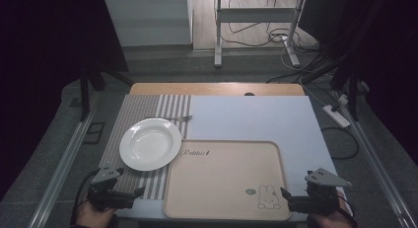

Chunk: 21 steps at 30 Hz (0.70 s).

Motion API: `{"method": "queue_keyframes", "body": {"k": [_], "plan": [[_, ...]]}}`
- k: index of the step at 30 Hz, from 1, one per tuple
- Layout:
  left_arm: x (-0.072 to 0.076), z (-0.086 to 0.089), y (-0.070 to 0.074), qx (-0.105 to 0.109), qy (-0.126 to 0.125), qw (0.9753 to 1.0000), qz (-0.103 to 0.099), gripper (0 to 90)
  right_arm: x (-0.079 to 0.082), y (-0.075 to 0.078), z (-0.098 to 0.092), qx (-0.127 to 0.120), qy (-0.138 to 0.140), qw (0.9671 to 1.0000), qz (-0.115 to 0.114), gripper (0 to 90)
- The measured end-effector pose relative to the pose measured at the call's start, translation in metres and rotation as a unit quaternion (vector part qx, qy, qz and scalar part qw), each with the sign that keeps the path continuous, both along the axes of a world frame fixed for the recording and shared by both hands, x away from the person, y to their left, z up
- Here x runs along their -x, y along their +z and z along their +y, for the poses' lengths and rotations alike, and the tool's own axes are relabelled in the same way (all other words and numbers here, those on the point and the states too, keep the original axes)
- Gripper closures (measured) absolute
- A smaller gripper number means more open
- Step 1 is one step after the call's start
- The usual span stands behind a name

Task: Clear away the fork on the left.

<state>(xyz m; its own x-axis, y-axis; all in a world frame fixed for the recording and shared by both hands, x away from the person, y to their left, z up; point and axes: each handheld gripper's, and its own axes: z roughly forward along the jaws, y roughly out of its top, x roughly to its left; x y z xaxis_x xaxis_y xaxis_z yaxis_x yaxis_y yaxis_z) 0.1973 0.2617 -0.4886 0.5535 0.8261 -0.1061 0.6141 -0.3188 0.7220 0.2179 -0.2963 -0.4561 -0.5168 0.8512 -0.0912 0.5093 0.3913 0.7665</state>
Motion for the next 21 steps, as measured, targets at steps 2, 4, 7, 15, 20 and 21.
{"method": "queue_keyframes", "body": {"k": [2,4,7,15,20,21], "plan": [[-0.0002,-0.0001,0.0000,0.000,0.000,1.0000,0.001,0.5,0.0002,0.0000,0.0002,0.001,0.001,1.0000,0.000,0.0],[-0.0002,-0.0002,0.0000,-0.002,0.001,1.0000,0.002,0.5,0.0002,0.0000,0.0003,0.002,0.001,1.0000,0.000,0.0],[-0.0007,0.0004,-0.0001,-0.001,0.002,1.0000,0.005,0.6,0.0000,-0.0001,0.0005,0.003,0.003,1.0000,0.000,0.0],[-0.0023,0.0022,-0.0007,0.009,0.005,0.9999,0.013,0.6,-0.0003,-0.0006,0.0019,0.009,0.006,0.9999,0.003,0.0],[-0.0031,0.0035,-0.0008,0.013,0.010,0.9997,0.017,0.3,-0.0004,-0.0007,0.0031,0.013,0.010,0.9999,0.005,0.0],[-0.0031,0.0035,-0.0008,0.013,0.010,0.9997,0.017,0.0,-0.0006,-0.0009,0.0034,0.014,0.009,0.9999,0.004,0.0]]}}
